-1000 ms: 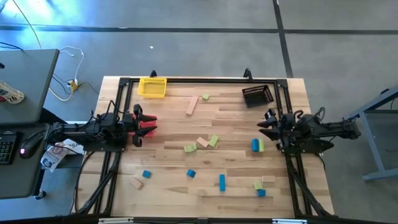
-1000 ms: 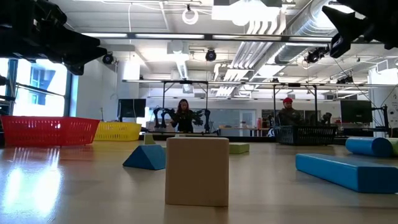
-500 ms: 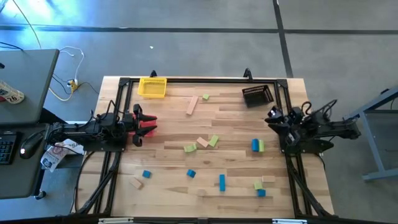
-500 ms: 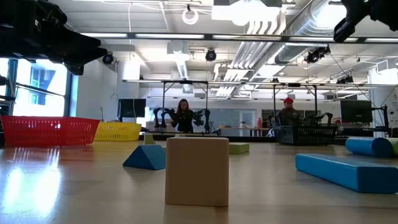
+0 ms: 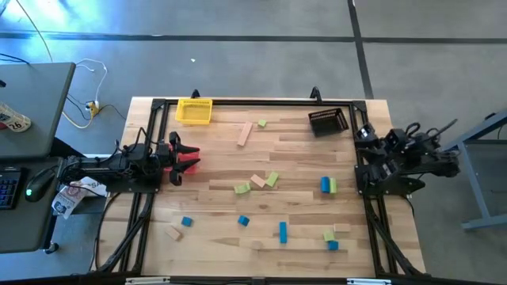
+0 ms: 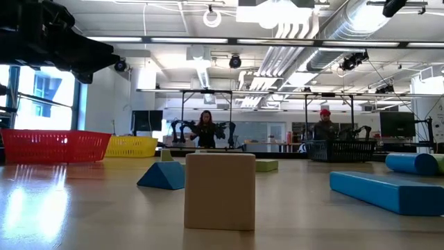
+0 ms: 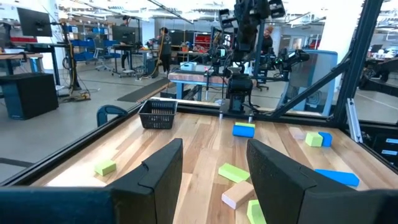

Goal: Sort & place blocks by color
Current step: Put the green block into the black bin

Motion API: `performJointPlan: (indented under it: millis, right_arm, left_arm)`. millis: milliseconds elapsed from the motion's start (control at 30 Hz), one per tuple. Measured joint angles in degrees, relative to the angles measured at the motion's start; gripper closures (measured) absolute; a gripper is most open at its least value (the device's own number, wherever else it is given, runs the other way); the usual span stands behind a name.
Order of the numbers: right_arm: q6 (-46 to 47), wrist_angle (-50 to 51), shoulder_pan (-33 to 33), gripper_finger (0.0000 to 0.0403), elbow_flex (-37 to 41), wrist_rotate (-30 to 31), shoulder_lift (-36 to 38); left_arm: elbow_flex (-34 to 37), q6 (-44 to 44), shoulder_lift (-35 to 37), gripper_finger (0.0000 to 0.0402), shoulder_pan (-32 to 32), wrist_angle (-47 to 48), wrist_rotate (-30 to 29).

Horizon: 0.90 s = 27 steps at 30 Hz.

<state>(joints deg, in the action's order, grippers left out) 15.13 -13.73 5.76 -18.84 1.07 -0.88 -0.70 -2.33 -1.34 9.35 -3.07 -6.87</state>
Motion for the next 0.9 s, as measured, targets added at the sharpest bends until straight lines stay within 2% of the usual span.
performJointPlan:
  millis: [200, 367, 467, 633, 900]
  right_arm:
    - [4.32, 10.22, 0.0, 0.0295, -8.55, 8.36, -3.35]
    - [11.79, 28.86, 0.0, 0.0295, -17.85, 20.23, -9.48]
    - [20.15, 39.7, -0.02, 0.0295, -21.93, 24.38, -13.95]
    - [35.4, 51.51, -0.02, 0.0295, -25.87, 23.92, -20.56]
    - [54.65, 61.87, 0.0, 0.0295, -26.98, 17.54, -28.85]
  left_arm:
    - [-0.01, -0.51, 0.02, 0.0234, 0.01, 0.02, 0.02]
    - [0.0, -1.49, 0.0, 0.0234, -0.01, 0.15, 0.02]
    - [0.0, -1.55, 0.0, 0.0234, 0.01, 0.22, 0.02]
    - [0.01, -1.54, 0.01, 0.0234, 0.01, 0.22, 0.04]
    - [0.0, -1.55, 0.0, 0.0234, 0.01, 0.24, 0.05]
